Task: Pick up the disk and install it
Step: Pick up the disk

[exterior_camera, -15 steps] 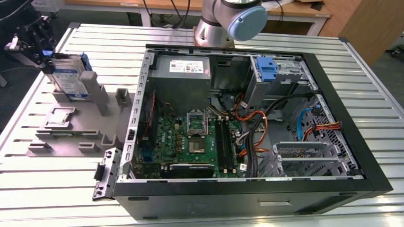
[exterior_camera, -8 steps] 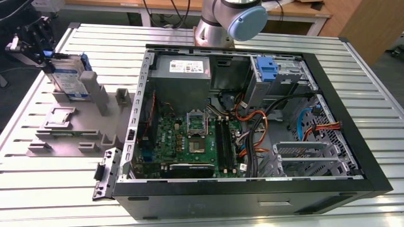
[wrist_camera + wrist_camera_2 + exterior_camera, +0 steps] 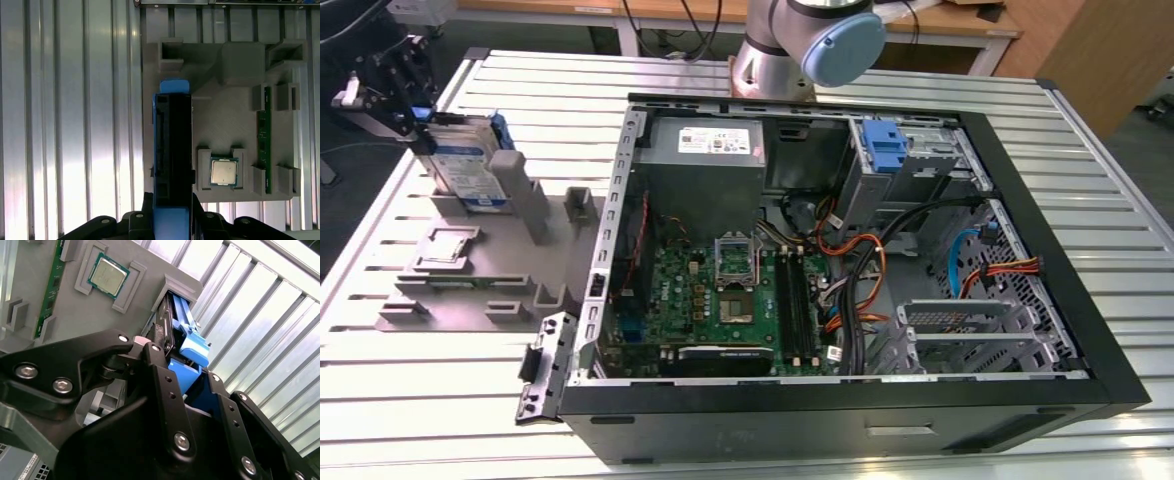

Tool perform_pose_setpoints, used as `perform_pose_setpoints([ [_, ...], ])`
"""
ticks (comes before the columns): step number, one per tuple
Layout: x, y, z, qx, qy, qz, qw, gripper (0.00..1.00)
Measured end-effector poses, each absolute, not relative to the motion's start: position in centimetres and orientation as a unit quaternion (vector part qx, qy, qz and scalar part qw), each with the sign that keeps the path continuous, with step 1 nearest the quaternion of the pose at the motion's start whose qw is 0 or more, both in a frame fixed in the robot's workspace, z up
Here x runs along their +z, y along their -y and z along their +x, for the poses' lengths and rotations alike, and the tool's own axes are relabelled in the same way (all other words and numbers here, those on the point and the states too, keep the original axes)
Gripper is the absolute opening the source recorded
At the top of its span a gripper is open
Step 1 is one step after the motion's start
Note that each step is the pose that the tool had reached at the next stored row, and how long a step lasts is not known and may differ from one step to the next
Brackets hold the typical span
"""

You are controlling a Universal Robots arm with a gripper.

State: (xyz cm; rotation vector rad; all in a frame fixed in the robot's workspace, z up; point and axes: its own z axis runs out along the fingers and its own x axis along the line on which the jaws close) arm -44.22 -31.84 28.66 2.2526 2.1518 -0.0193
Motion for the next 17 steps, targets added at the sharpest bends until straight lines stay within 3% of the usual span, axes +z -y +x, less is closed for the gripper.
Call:
perform_pose_setpoints([
  [17,29.7,31.8,-44.2,-0.006,-0.691,0.723,0.013,0.37],
])
